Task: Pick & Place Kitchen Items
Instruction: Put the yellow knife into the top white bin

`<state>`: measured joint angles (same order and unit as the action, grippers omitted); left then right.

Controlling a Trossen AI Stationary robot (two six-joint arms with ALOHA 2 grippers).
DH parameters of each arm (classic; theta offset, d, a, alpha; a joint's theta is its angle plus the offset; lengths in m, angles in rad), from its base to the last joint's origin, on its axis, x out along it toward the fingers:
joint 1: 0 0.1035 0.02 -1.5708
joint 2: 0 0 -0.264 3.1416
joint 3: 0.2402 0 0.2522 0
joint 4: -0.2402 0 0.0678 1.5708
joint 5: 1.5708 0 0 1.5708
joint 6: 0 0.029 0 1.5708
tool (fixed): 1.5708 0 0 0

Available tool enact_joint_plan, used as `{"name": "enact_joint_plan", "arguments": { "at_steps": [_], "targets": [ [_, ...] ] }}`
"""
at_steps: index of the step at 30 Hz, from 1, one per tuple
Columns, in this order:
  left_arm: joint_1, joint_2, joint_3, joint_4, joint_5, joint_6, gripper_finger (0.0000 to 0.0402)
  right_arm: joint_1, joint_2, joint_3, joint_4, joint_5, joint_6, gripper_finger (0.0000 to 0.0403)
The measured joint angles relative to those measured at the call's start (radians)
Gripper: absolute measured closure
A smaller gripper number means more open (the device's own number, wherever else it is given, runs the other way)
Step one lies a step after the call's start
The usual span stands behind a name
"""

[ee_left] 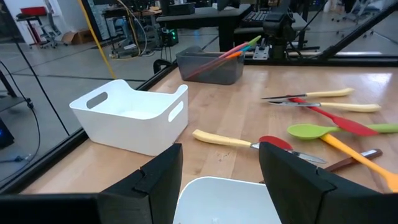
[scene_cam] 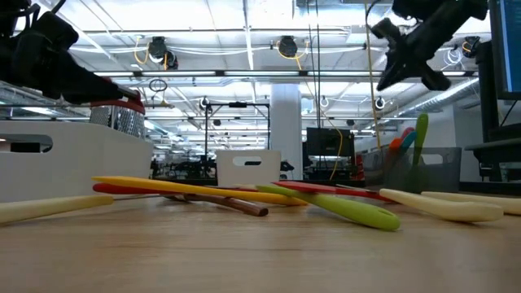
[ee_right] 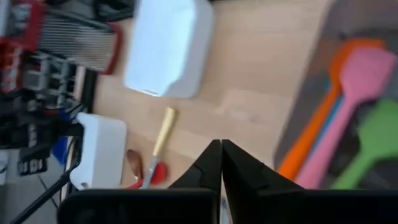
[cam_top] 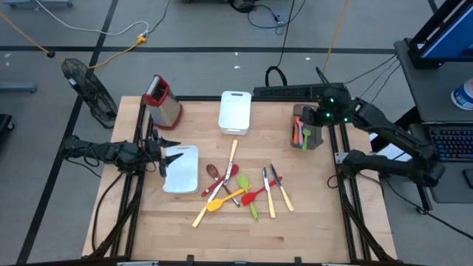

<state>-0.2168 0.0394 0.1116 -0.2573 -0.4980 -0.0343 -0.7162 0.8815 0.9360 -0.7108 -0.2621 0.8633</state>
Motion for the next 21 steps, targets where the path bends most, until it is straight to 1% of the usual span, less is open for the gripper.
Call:
{"name": "enact_joint_plan", "arguments": {
  "at_steps": [4, 11, 16, 21],
  "targets": [
    [0.0, 0.0, 0.0, 0.0, 0.001, -0.043, 0.0183, 0.063, -0.024, 0.0, 0.071, 0.006, -0.021, 0.04],
    [0.0, 0.0, 0.0, 0.0, 0.002, -0.111, 0.0183, 0.169, -0.027, 0.0, 0.181, 0.005, -0.046, 0.0402],
    [0.0, 0.0, 0.0, 0.0, 0.002, -0.112, 0.0183, 0.269, -0.026, 0.0, 0.188, 0.009, -0.063, 0.0402],
    [0.0, 0.0, 0.0, 0.0, 0.002, -0.114, 0.0183, 0.396, -0.026, 0.0, 0.188, 0.072, -0.065, 0.0402]
  ]
}}
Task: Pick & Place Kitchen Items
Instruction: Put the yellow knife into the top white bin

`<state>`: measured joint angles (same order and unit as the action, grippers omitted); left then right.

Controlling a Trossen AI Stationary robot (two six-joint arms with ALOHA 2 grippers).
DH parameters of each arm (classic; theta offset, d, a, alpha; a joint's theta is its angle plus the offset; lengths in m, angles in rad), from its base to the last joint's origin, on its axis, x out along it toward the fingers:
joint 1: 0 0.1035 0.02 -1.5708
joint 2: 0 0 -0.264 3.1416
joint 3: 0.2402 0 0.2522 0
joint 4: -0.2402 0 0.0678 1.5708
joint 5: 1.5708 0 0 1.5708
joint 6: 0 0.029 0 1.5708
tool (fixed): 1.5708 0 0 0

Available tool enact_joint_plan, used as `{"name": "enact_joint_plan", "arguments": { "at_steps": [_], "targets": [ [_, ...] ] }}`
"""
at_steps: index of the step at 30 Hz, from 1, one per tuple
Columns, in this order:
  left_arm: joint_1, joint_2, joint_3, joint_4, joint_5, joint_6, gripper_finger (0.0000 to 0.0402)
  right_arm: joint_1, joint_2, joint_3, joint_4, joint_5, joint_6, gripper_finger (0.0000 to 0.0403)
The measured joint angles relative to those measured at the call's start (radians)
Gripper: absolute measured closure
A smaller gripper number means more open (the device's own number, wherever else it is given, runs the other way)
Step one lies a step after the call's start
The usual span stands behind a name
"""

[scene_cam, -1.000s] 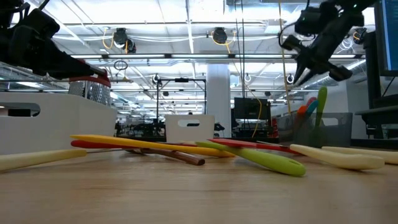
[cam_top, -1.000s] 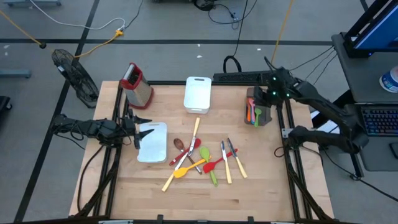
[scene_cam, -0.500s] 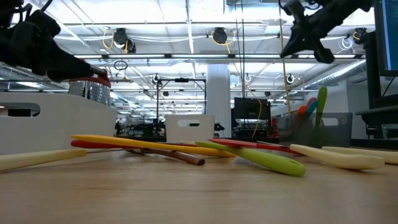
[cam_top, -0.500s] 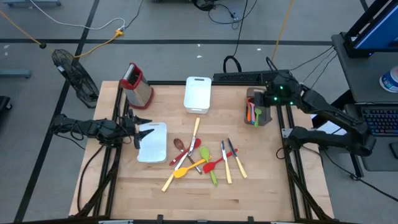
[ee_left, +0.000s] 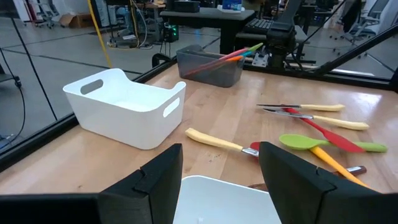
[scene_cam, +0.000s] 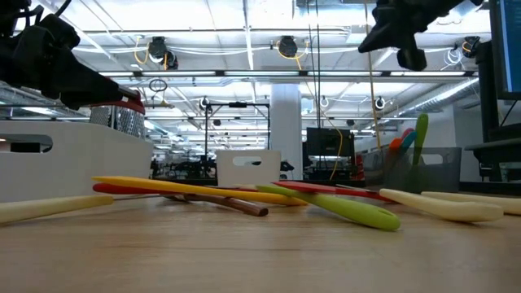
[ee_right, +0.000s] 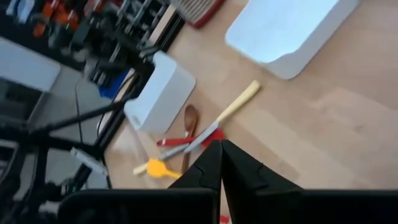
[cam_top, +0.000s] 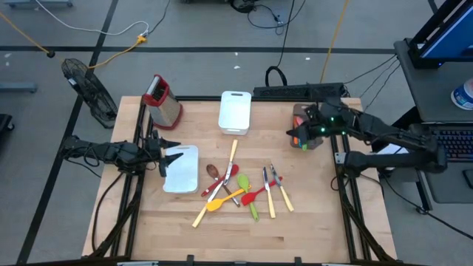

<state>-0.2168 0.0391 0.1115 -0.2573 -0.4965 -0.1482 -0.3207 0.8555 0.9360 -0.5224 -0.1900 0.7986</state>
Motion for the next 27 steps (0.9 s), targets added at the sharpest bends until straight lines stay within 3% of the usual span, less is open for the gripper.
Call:
{"name": "enact_joint_plan", "arguments": {
  "at_steps": [8, 23, 27],
  "targets": [
    [0.0, 0.0, 0.0, 0.0, 0.0, 0.0, 0.0183, 0.218, 0.03, 0.0, 0.003, 0.089, 0.088, 0.0402],
    [0.0, 0.0, 0.0, 0.0, -0.001, 0.014, 0.0183, 0.499, 0.272, 0.0, -0.007, 0.081, 0.364, 0.0402],
    [0.0, 0.0, 0.0, -0.001, -0.001, 0.014, 0.0183, 0.538, 0.317, 0.0, -0.065, 0.015, 0.478, 0.0402]
  ]
}}
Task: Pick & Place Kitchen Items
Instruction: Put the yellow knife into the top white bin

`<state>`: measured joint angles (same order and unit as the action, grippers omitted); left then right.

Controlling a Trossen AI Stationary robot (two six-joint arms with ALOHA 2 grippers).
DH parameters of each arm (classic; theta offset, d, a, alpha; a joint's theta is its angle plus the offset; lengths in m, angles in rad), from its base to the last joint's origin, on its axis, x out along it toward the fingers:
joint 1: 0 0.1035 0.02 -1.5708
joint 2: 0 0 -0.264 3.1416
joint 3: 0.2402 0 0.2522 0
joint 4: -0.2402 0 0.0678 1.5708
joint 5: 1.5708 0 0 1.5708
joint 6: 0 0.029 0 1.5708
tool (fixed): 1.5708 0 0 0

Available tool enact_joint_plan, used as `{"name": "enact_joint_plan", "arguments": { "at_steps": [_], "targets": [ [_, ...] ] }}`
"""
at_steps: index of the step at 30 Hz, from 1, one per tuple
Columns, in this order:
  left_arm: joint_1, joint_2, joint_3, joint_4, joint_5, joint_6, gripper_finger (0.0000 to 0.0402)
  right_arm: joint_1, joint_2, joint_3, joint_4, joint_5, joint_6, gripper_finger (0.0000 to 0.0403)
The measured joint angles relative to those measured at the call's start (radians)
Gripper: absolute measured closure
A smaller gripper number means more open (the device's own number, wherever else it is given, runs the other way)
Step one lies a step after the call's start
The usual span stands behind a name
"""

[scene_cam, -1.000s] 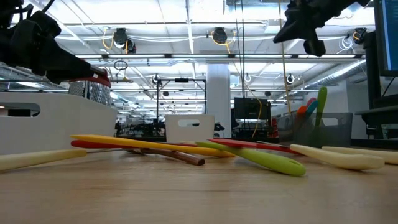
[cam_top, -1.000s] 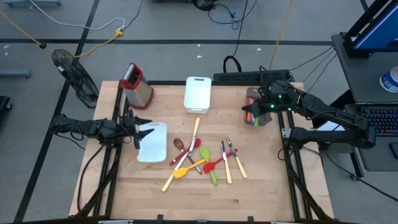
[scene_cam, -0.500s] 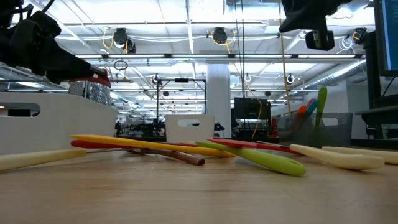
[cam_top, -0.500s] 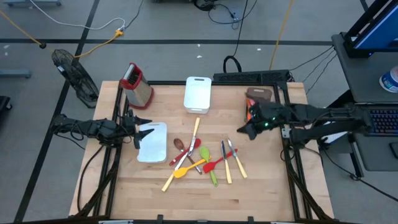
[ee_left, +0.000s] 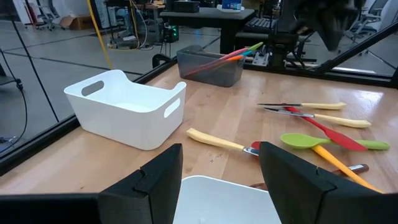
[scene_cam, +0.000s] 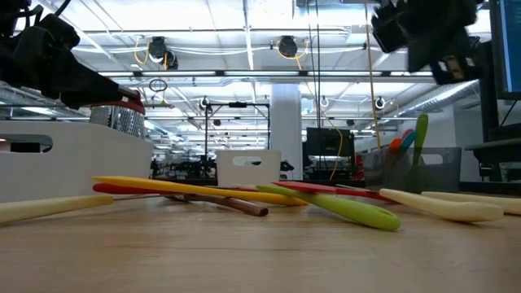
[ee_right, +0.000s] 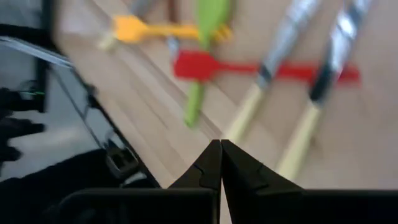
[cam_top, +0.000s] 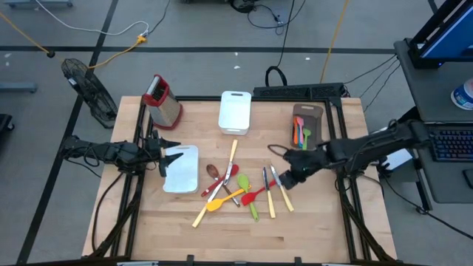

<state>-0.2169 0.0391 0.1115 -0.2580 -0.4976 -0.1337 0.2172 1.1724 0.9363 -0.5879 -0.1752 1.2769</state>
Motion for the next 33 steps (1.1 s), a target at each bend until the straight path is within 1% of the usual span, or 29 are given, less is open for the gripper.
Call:
{"name": "enact_joint_plan", "arguments": {
  "at_steps": [8, 11, 22, 26, 29, 33],
  "targets": [
    [0.0, 0.0, 0.0, 0.0, 0.0, 0.0, 0.0183, 0.042, 0.063, 0.0, -0.22, -0.167, 0.186, 0.0402],
    [0.0, 0.0, 0.0, 0.0, 0.0, 0.0, 0.0183, 0.041, 0.061, 0.0, -0.242, -0.198, 0.22, 0.0402],
    [0.0, 0.0, 0.0, 0.0, -0.001, -0.001, 0.0183, 0.04, 0.052, 0.0, -0.24, -0.186, 0.225, 0.0401],
    [0.0, 0.0, 0.0, 0.0, -0.001, -0.001, 0.0183, 0.04, 0.052, 0.0, -0.239, -0.111, 0.222, 0.0401],
    [0.0, 0.0, 0.0, 0.0, -0.001, -0.001, 0.0183, 0.04, 0.052, 0.0, -0.239, -0.086, 0.222, 0.0401],
    [0.0, 0.0, 0.0, 0.0, -0.001, -0.001, 0.0183, 0.04, 0.052, 0.0, -0.229, -0.081, 0.201, 0.0401]
  ]
}}
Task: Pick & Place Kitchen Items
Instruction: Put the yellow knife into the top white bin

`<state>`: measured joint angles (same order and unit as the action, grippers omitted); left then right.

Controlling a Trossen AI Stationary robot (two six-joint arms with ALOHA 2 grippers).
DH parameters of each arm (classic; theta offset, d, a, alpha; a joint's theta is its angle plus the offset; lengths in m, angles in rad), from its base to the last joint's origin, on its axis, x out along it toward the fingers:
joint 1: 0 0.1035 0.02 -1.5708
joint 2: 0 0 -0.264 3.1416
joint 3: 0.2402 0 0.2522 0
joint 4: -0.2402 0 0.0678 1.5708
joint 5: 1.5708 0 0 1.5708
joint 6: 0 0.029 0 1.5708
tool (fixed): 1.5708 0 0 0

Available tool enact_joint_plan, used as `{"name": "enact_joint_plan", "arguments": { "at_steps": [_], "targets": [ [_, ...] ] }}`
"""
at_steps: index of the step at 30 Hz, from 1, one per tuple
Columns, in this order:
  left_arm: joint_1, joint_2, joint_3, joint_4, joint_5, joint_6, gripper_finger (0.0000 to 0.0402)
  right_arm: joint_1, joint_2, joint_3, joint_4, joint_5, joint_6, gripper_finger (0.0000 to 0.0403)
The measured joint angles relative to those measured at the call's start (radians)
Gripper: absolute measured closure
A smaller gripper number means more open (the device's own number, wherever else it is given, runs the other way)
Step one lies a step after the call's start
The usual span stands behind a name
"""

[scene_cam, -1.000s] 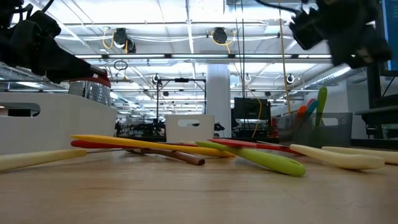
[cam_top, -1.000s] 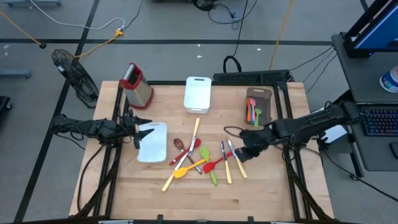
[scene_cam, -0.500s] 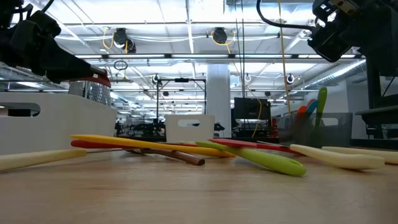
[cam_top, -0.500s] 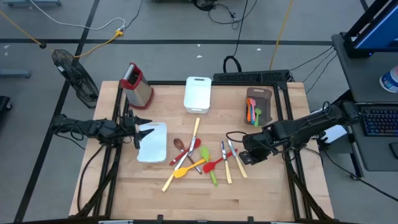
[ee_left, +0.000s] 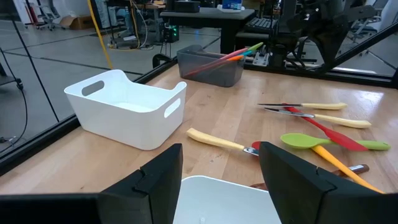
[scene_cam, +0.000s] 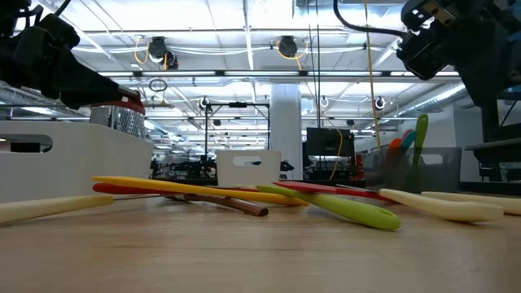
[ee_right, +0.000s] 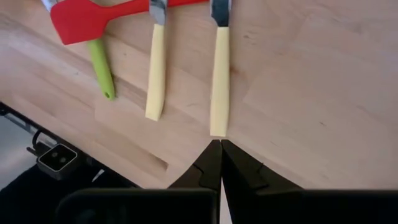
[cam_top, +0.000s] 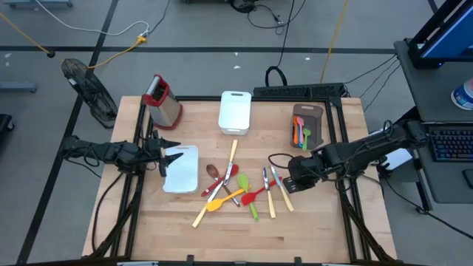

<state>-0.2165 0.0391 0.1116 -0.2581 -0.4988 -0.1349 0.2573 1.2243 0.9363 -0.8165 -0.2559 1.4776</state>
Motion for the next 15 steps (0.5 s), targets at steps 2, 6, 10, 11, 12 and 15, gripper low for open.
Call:
{"name": "enact_joint_plan", "arguments": {
  "at_steps": [2, 6, 10, 11, 12, 15],
  "targets": [
    [0.0, 0.0, 0.0, 0.0, 0.0, 0.0, 0.0183, 0.0, 0.0, 0.0, 0.011, 0.007, -0.021, 0.0401],
    [0.0, 0.0, 0.0, 0.0, 0.0, 0.0, 0.0183, 0.0, 0.0, 0.0, 0.033, 0.055, -0.041, 0.0399],
    [0.0, 0.0, 0.0, 0.0, 0.0, 0.0, 0.0183, 0.0, 0.0, 0.0, 0.034, 0.079, -0.052, 0.0372],
    [0.0, 0.0, 0.0, 0.0, 0.0, 0.0, 0.0183, 0.0, 0.0, 0.0, 0.034, 0.079, -0.051, 0.0362],
    [0.0, 0.0, 0.0, 0.0, 0.0, 0.0, 0.0183, 0.0, 0.0, 0.0, 0.034, 0.079, -0.051, 0.0351],
    [0.0, 0.0, 0.0, 0.0, 0.0, 0.0, 0.0183, 0.0, 0.0, 0.0, 0.029, 0.08, -0.051, 0.0314]
  ]
}}
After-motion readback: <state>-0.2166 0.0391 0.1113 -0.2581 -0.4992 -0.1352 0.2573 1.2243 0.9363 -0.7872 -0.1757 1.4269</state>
